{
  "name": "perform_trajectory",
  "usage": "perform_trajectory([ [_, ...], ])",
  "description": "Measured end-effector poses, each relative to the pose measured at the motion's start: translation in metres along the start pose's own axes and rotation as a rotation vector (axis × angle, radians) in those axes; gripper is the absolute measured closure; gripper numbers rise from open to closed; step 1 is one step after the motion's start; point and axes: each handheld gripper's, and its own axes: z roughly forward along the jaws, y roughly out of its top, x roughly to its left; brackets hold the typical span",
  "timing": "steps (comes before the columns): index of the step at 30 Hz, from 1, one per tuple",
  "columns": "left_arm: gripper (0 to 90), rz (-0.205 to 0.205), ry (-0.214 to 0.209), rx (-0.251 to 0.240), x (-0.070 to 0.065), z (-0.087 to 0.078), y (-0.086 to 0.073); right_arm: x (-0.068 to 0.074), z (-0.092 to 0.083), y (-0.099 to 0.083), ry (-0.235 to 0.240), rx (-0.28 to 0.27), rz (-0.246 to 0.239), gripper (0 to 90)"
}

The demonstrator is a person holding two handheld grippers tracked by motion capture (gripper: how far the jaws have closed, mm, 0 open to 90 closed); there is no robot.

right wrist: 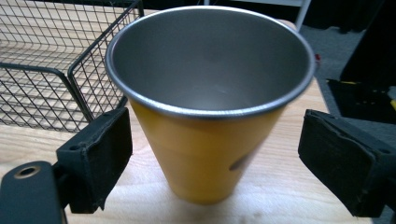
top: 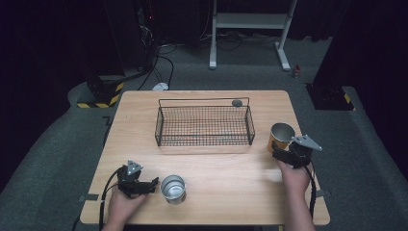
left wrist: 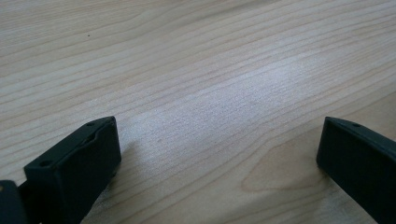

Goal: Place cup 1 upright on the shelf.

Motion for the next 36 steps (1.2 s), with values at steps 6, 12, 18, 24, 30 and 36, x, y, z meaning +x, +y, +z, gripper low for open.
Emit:
perform_trajectory([
  [6,0.1,-0.001,0.000,0.000,0.000,0.000,0.000,0.001,0.010,0.005,0.002,-0.002,-0.005,10.1],
  [12,0.1,-0.002,0.002,0.000,0.000,0.000,0.000,0.004,0.019,0.010,0.009,-0.006,-0.016,10.1],
  [18,0.2,-0.002,0.003,-0.001,0.000,0.000,0.000,0.000,0.019,0.012,0.017,-0.035,0.012,10.2],
  [24,0.2,-0.004,0.004,-0.001,0.000,0.000,0.000,0.000,0.020,0.011,0.026,-0.044,0.010,11.7],
  [30,0.2,-0.004,0.004,-0.001,0.000,0.000,0.000,0.002,0.018,0.012,0.027,-0.043,-0.001,13.5],
  [36,0.2,-0.004,0.004,-0.002,0.000,0.000,0.000,0.004,0.015,0.012,0.022,-0.043,-0.017,13.7],
])
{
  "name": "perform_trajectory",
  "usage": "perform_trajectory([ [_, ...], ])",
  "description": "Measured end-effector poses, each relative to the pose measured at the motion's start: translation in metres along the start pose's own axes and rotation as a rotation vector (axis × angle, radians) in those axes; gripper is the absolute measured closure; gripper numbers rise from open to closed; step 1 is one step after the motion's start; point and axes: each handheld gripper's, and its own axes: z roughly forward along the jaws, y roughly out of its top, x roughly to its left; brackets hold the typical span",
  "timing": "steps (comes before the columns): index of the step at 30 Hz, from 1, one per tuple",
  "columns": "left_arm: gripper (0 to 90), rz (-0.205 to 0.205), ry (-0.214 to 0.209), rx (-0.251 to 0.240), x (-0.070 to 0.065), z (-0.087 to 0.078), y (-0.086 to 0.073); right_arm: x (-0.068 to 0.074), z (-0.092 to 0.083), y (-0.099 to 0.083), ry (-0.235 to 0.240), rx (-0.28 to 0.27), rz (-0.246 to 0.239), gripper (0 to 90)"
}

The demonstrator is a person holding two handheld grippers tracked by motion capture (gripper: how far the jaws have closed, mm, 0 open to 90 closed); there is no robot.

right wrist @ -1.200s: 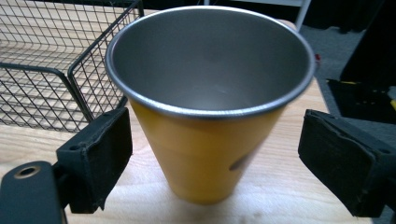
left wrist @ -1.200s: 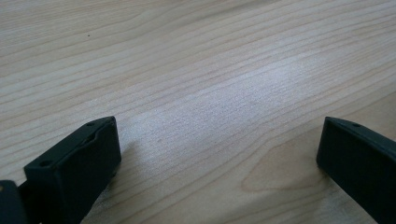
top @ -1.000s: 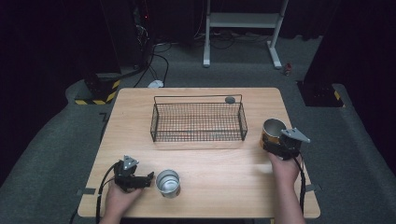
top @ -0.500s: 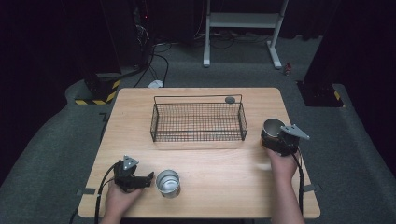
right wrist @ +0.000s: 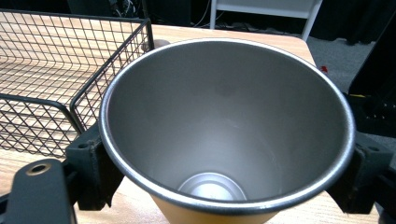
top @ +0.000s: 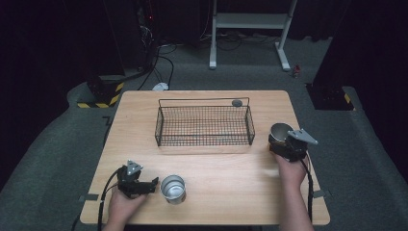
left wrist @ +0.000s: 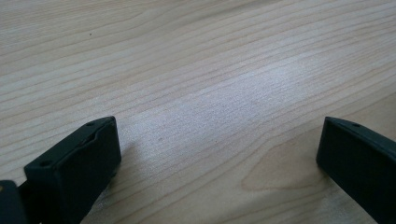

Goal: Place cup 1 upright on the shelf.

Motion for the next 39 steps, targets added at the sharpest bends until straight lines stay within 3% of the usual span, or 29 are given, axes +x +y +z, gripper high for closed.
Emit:
perform_trajectory([
  [25,0.2,0.000,0.001,-0.001,0.000,0.000,0.000,0.024,-0.030,0.003,0.064,-0.043,-0.038,13.7],
  [39,0.2,0.000,0.000,0.000,0.000,0.000,0.000,0.050,-0.044,0.000,0.123,-0.062,-0.063,13.8],
])
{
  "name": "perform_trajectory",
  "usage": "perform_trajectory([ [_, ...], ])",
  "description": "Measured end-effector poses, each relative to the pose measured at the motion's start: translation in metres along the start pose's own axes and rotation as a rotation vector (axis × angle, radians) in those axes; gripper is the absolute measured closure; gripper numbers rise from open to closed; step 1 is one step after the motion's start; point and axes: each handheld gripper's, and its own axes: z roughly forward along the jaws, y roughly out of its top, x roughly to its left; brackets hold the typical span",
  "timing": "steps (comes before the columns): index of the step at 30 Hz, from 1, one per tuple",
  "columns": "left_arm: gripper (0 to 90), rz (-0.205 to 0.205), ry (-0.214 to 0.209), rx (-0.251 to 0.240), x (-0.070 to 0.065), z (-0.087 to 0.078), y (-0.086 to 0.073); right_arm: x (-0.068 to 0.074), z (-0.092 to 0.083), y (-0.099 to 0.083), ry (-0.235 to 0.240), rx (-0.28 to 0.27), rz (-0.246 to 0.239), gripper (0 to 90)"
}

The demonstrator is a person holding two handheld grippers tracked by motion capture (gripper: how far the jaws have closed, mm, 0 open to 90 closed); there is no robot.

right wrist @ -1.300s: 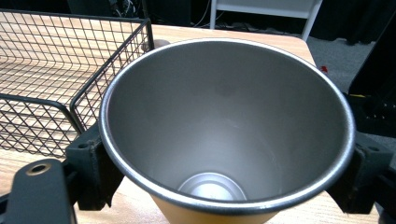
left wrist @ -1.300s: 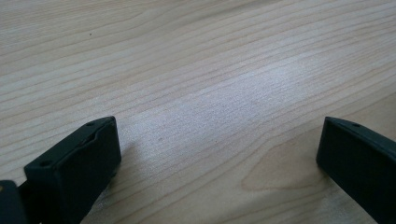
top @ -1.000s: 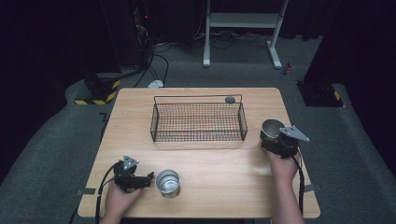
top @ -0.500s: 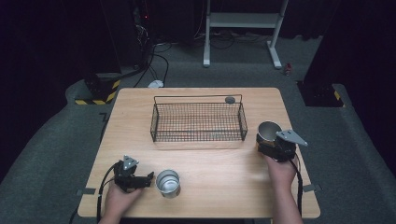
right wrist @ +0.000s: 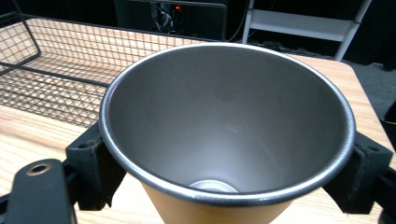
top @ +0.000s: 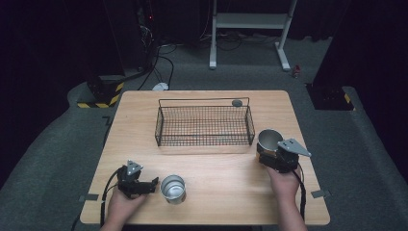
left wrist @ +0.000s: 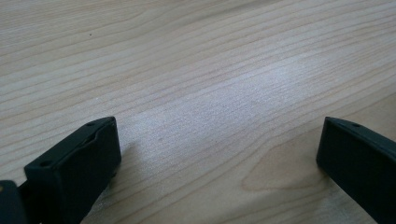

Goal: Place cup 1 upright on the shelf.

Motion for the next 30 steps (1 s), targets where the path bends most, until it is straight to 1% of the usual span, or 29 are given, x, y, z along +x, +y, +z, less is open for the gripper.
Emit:
perform_trajectory([
  [11,0.2,0.000,0.000,0.000,0.000,0.000,0.000,0.018,-0.008,-0.002,0.023,-0.008,-0.010,13.8],
  [17,0.3,0.004,0.001,0.002,0.000,0.000,0.000,0.027,-0.011,-0.003,0.032,-0.001,-0.013,13.8],
  [19,0.3,0.004,0.001,0.002,0.000,0.000,0.000,0.030,-0.011,-0.002,0.032,0.000,-0.020,13.8],
  [30,0.3,0.000,-0.001,0.003,0.000,0.000,0.000,0.050,-0.010,0.004,0.037,-0.011,-0.017,13.7],
])
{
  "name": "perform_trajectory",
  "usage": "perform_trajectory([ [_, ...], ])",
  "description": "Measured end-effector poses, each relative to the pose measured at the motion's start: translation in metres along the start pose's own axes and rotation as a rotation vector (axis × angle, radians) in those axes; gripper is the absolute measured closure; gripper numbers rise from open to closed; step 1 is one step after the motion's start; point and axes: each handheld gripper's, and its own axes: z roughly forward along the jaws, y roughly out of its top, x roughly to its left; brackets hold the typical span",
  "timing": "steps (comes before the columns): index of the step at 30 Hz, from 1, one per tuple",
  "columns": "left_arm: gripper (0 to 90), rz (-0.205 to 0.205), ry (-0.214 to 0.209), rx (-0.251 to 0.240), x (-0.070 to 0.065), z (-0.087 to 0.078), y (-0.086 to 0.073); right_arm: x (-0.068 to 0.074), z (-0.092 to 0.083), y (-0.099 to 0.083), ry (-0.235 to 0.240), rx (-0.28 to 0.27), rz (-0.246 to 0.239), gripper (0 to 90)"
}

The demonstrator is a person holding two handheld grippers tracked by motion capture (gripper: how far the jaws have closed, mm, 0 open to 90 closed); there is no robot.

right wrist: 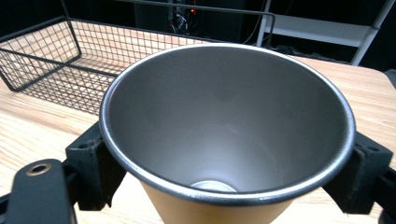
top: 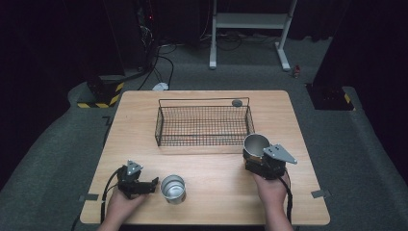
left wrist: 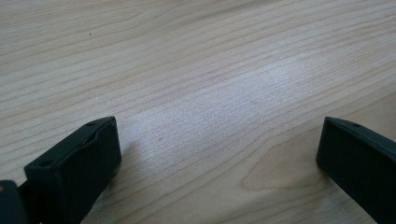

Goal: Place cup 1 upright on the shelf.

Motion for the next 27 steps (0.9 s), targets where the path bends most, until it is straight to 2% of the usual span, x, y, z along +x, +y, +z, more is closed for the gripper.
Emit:
perform_trajectory([
  [8,0.3,0.000,0.000,0.000,0.000,0.000,0.000,0.008,0.001,0.007,0.000,-0.002,0.009,13.7],
  [20,0.3,0.001,-0.001,0.002,0.000,0.000,0.000,0.019,0.001,0.022,-0.003,-0.015,-0.020,13.7],
  [27,0.3,0.009,-0.009,0.000,0.000,0.001,0.002,0.016,0.002,0.027,0.007,-0.034,-0.015,13.7],
])
